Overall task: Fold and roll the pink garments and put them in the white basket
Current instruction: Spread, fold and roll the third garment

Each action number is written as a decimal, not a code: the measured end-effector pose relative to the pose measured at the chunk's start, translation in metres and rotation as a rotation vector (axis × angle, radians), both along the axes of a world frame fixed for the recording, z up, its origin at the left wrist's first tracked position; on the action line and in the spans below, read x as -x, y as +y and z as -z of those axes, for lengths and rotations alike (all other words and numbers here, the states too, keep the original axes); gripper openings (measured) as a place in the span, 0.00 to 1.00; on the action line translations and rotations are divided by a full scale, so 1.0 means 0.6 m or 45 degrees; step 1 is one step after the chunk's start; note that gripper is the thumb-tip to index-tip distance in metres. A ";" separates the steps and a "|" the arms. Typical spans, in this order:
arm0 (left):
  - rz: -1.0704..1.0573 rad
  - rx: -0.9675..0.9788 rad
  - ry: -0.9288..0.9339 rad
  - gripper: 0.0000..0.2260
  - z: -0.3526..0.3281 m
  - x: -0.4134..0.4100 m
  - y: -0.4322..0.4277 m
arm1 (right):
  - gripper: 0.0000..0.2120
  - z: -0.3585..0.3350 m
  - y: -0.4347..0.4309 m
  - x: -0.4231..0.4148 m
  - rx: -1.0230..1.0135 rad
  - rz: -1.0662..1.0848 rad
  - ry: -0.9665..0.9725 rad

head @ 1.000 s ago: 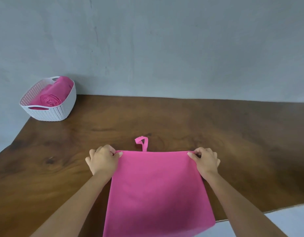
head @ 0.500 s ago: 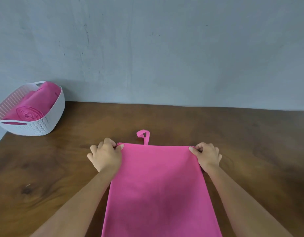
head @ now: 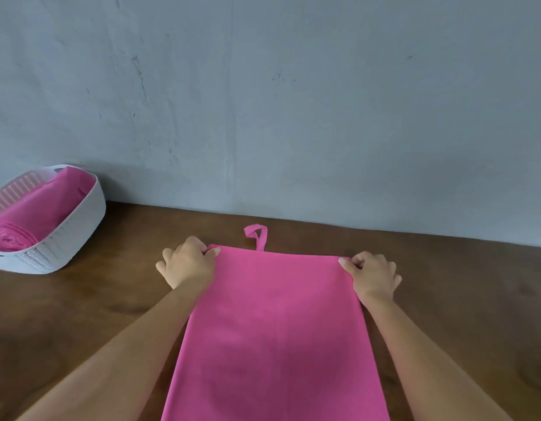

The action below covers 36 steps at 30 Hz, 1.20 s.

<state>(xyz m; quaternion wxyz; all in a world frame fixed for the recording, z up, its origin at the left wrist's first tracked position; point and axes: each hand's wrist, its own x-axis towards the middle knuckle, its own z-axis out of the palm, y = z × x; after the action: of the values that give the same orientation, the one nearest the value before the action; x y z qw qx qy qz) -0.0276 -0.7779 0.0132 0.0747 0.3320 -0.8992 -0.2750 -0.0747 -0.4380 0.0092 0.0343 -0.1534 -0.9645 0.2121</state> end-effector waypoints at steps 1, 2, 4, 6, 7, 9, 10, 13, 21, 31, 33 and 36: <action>-0.009 0.010 -0.009 0.13 0.000 0.013 0.000 | 0.14 0.001 0.000 0.017 -0.003 -0.007 -0.005; -0.016 0.020 -0.011 0.13 -0.001 0.027 0.001 | 0.14 0.001 -0.001 0.033 -0.001 -0.012 -0.004; -0.024 0.039 -0.012 0.13 0.000 0.054 0.002 | 0.15 0.002 -0.003 0.063 0.012 -0.017 0.008; -0.021 0.053 -0.023 0.12 0.000 0.081 0.001 | 0.15 0.003 -0.007 0.090 0.018 -0.018 0.021; -0.016 0.059 -0.036 0.13 -0.001 0.093 -0.001 | 0.15 0.003 -0.007 0.103 0.024 -0.015 0.022; -0.013 0.059 -0.056 0.13 -0.006 0.115 -0.004 | 0.16 0.004 -0.008 0.128 0.047 -0.015 0.031; -0.015 0.058 -0.062 0.13 -0.009 0.125 -0.005 | 0.16 0.005 -0.007 0.140 0.055 -0.016 0.037; -0.026 0.075 -0.063 0.13 -0.008 0.149 -0.003 | 0.16 0.009 -0.009 0.165 0.071 -0.003 0.064; -0.017 0.143 -0.066 0.14 -0.002 0.170 0.000 | 0.19 0.011 -0.016 0.186 0.053 0.112 0.003; 0.657 0.463 0.115 0.25 0.006 0.055 0.122 | 0.20 -0.008 -0.026 0.101 0.200 -0.051 0.090; 0.861 0.430 0.120 0.28 0.013 0.019 0.150 | 0.26 -0.010 -0.029 0.059 0.136 -0.229 0.138; 1.103 0.516 0.074 0.31 0.025 -0.016 0.179 | 0.34 -0.006 -0.027 -0.005 -0.030 -0.501 0.083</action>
<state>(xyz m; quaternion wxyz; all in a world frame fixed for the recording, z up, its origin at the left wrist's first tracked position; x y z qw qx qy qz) -0.0178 -0.6703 -0.0019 0.0416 -0.1022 -0.9879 -0.1090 -0.0715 -0.4544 0.0128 0.0250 0.0456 -0.9767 0.2083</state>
